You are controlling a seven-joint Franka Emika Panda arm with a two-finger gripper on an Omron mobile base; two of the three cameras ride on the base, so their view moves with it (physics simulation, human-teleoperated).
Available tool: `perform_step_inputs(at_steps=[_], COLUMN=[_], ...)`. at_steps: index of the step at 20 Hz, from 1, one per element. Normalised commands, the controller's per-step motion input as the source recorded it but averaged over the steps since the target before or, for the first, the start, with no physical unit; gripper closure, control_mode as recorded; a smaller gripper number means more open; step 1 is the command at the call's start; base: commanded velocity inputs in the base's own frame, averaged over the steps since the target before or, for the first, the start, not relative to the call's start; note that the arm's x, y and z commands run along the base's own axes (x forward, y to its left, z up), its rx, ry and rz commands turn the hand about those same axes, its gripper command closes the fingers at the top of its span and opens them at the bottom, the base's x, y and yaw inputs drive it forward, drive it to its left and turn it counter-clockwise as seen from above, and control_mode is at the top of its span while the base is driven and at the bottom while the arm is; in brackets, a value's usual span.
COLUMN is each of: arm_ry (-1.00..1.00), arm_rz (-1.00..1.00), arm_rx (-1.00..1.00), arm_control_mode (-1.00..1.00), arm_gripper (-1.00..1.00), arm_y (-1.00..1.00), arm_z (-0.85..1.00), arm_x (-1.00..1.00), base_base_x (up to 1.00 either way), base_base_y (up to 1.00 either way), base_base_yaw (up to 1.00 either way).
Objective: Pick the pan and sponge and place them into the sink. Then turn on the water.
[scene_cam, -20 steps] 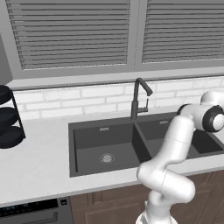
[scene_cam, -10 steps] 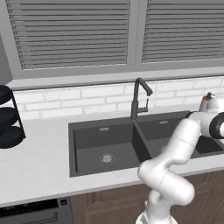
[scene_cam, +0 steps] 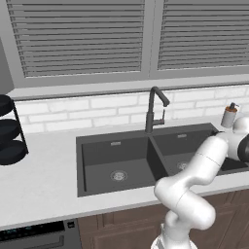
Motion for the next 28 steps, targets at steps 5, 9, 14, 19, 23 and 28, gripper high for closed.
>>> perform_step_inputs(at_steps=[5,9,14,19,23,28], arm_ry=[0.02,0.03,0.08,0.01,-0.06,-0.18], arm_rz=[0.00,0.00,0.05,0.03,0.12,0.17], arm_rx=[0.05,0.02,0.04,-0.02,0.00,-0.02], arm_control_mode=[-1.00,-1.00,-1.00,-1.00,-1.00,-1.00], arm_gripper=[-1.00,-1.00,1.00,1.00,1.00,1.00], arm_y=[-0.35,-0.19,0.14,0.16,0.97,1.00], arm_z=[-0.16,-0.32,-0.68,-0.06,0.13,0.24], arm_x=[0.06,0.16,0.21,0.14,0.00,0.00], base_base_x=[0.00,0.00,0.00,0.00,0.00,0.00], base_base_y=[0.00,0.00,0.00,0.00,0.00,0.00], base_base_yaw=[0.00,0.00,0.00,0.00,0.00,0.00])
